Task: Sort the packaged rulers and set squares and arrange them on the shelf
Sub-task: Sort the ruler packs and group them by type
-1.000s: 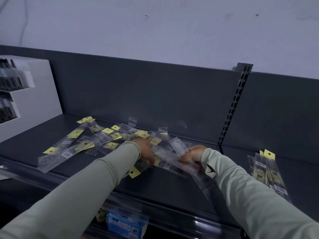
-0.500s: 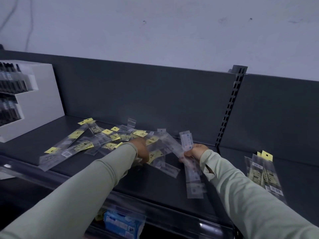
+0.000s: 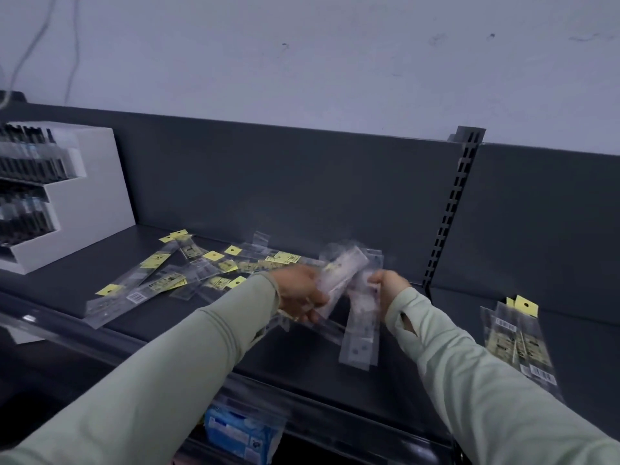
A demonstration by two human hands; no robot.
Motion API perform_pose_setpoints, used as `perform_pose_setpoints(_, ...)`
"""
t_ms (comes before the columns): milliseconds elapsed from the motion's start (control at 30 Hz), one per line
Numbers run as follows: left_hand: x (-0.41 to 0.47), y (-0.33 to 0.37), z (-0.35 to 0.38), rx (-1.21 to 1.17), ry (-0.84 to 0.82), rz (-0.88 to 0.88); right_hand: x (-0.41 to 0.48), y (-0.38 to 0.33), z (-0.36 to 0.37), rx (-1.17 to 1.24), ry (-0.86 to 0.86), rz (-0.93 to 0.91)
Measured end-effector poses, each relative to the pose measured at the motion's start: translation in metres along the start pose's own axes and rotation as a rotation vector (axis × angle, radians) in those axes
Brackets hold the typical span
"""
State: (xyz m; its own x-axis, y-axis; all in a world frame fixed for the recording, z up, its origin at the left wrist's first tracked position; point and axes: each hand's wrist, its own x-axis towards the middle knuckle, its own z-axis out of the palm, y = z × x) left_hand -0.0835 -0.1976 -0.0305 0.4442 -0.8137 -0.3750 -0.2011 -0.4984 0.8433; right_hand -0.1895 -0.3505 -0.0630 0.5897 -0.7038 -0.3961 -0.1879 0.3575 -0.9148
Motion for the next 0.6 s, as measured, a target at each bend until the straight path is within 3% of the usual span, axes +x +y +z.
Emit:
perform_pose_setpoints(67, 0.004, 0.002, 0.008, 0.098, -0.039, 0.008, -0.002, -0.003, -0.004, 0.107, -0.060, -0.015)
perform_pose_setpoints(200, 0.014, 0.005, 0.015, 0.233, -0.065, 0.007, 0.002, 0.003, -0.013, -0.124, -0.019, -0.052)
perform_pose_setpoints(300, 0.028, -0.001, 0.011, 0.390, 0.196, 0.042, 0.003, 0.009, -0.026, -0.179, 0.077, -0.067)
perform_pose_setpoints(367, 0.036, -0.007, 0.009, 0.624, 0.350, 0.013, 0.005, 0.010, -0.034, -0.181, 0.111, -0.076)
perform_pose_setpoints(467, 0.044, -0.011, 0.016, 0.897, 0.363, -0.121, 0.008, 0.010, -0.039, -0.207, 0.134, -0.031)
perform_pose_setpoints(600, 0.048, -0.008, 0.017, 0.737, 0.297, -0.131, 0.015, 0.010, -0.044, -0.247, 0.111, -0.025)
